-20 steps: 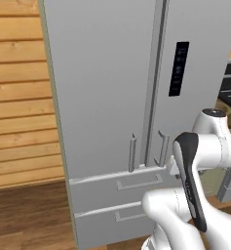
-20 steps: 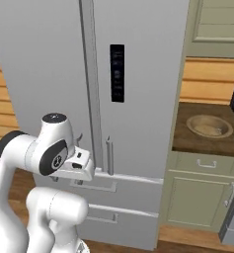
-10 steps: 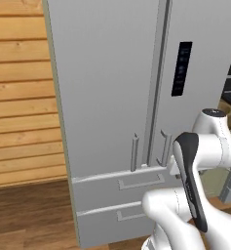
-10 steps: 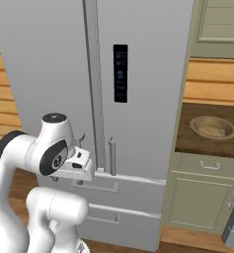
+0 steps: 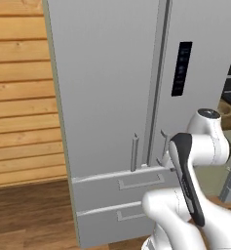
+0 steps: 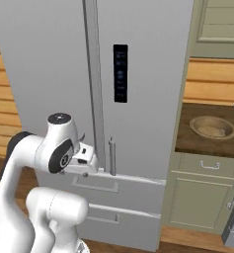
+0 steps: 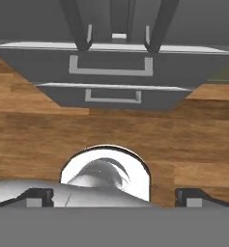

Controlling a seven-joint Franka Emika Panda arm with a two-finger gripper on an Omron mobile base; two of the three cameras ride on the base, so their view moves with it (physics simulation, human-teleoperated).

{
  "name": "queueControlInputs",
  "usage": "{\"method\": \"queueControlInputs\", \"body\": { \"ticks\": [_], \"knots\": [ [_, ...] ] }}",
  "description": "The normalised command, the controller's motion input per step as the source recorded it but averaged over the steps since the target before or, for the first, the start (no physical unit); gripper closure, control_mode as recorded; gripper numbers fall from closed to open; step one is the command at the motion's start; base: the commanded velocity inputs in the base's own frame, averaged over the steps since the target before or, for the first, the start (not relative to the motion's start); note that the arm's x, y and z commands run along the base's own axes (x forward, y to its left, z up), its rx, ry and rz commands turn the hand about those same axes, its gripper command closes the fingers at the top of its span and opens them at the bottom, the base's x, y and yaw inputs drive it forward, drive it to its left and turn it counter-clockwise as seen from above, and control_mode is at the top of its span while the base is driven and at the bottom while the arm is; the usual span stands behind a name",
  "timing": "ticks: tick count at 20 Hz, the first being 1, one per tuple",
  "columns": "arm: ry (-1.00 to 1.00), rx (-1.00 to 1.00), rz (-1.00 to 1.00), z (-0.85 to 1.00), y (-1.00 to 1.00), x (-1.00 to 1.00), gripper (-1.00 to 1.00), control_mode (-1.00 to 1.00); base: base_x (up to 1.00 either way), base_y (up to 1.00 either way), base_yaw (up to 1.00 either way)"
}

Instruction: Grab a lemon wedge from the fridge and one ice cube from the ice bowl, and put them in the glass of lemonade.

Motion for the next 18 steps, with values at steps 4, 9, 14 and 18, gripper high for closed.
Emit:
{"method": "queueControlInputs", "body": {
  "ticks": [4,9,14,18],
  "knots": [
    [-0.08,0.00,0.01,-0.11,-0.02,1.00,-1.00,-1.00,0.00,0.00,0.00],
    [-0.13,0.00,0.00,-0.08,-0.28,0.85,-1.00,-1.00,0.00,0.00,0.00],
    [-0.18,0.00,0.00,0.00,-0.49,0.48,-1.00,-1.00,0.00,0.00,0.00],
    [-0.03,0.00,0.03,-0.28,-0.23,0.81,-1.00,-1.00,0.00,0.00,0.00]
  ]
}}
